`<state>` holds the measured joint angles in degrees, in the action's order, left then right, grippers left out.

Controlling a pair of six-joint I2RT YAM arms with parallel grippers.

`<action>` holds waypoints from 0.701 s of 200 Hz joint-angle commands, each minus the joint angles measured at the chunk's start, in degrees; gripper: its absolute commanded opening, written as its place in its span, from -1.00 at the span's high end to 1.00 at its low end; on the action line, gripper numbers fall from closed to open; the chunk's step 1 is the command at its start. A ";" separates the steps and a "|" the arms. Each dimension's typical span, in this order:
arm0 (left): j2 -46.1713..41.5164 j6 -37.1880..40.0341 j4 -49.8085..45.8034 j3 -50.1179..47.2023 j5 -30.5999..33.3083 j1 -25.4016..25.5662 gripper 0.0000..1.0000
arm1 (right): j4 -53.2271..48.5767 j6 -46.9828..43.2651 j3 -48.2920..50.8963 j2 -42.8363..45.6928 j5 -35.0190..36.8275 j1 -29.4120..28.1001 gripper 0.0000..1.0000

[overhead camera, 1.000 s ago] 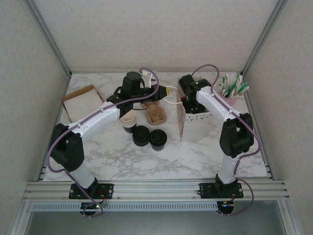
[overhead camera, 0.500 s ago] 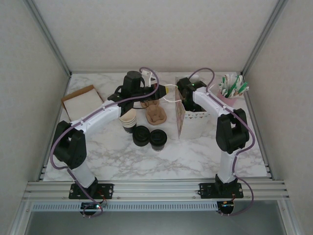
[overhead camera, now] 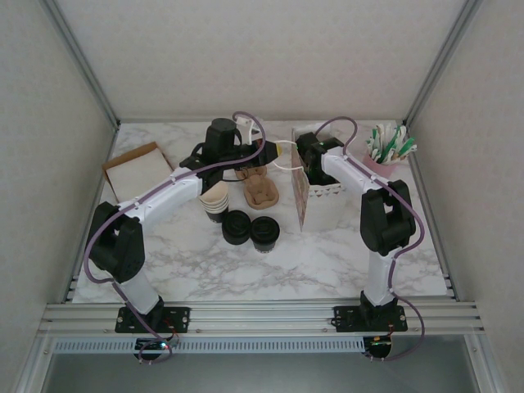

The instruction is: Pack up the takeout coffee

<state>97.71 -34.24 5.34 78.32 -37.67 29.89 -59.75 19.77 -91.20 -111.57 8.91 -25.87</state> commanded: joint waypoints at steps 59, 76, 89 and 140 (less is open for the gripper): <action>1.31 0.84 1.47 2.91 -0.03 -0.45 1.00 | -2.57 0.31 -1.55 1.41 0.35 0.13 -0.06; 1.99 1.10 1.03 3.81 -0.03 -0.51 1.00 | -2.73 0.32 -2.10 1.63 0.54 0.38 -0.11; 2.68 1.28 0.80 4.53 0.05 -0.68 0.99 | -2.85 0.33 -2.61 1.56 0.61 0.67 -0.14; 5.82 1.80 -0.45 8.03 -0.64 -1.46 0.95 | -3.32 0.10 -5.08 0.83 0.86 1.01 -0.29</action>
<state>101.38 -34.00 5.17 83.09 -37.69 29.26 -61.19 19.75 -93.89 -111.55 8.97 -25.10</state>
